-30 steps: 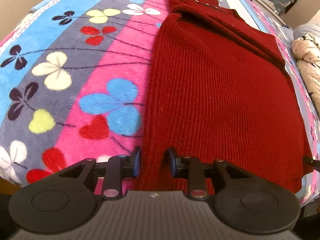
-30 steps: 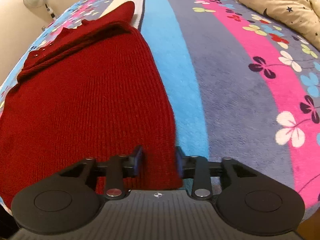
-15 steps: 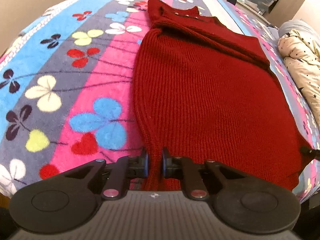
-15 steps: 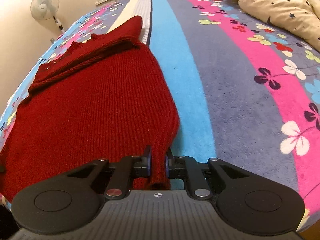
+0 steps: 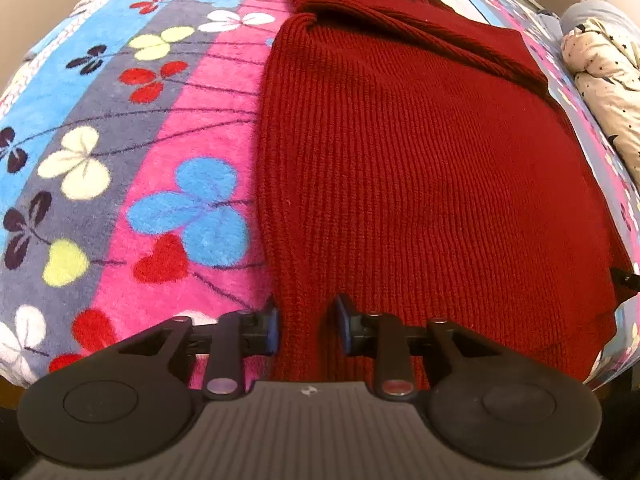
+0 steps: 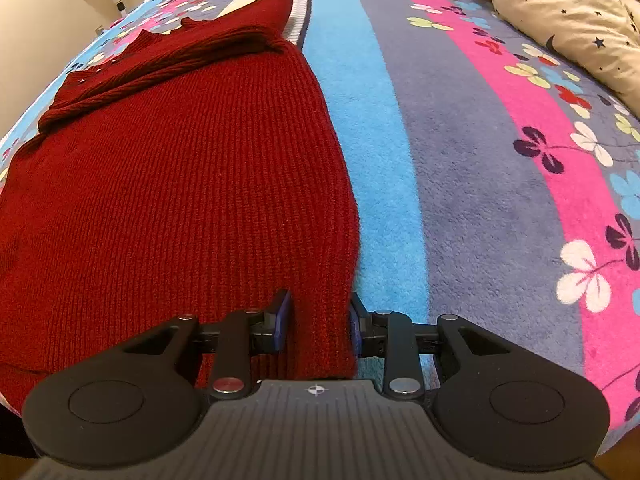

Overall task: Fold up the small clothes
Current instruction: 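Grasp the sweater hem with the left tool while the right tool holds the hem, then lift the hem with both tools and fold it toward the collar, then release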

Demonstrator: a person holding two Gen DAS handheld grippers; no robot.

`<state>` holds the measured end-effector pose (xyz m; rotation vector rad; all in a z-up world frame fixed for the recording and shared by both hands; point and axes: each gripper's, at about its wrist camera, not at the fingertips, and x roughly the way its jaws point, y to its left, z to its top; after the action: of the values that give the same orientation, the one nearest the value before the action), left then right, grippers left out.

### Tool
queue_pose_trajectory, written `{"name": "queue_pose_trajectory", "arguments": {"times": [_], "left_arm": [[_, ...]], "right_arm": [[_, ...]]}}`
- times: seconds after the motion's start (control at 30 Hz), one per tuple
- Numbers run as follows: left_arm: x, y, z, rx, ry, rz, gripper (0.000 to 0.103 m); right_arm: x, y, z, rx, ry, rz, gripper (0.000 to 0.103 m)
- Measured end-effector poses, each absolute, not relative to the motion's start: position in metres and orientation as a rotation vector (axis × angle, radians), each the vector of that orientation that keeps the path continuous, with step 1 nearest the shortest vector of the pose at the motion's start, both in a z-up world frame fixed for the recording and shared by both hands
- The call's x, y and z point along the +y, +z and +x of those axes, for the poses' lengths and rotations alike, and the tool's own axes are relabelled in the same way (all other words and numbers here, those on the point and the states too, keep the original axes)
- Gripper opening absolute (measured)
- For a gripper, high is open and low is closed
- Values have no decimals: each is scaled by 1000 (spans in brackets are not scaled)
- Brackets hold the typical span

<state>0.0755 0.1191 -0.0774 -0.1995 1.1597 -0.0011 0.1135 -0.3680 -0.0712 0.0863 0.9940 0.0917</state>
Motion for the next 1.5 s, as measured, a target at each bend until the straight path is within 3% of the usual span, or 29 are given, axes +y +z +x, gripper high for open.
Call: {"name": "queue_pose_trajectory", "arguments": {"times": [0.03,0.1,0.57,0.73,1.3,1.5], "left_arm": [[120,-76,75,1147,1,-200,15],[120,-72,74,1127,-6,-213,15],[115,-76,76,1157,-9,-171,17],[115,-76,75,1154,-10,-165,17],[115,-77,75,1166,-8,-155,20],[112,-75,73,1154,-21,-133,15]], "right_arm": [[-368,-70,113,989,94,89,25],[-370,-68,112,979,90,99,21],[-368,-70,116,984,90,81,24],[-368,-70,114,979,89,81,20],[-363,-70,113,978,93,54,20],[-363,-69,112,971,87,61,16]]}}
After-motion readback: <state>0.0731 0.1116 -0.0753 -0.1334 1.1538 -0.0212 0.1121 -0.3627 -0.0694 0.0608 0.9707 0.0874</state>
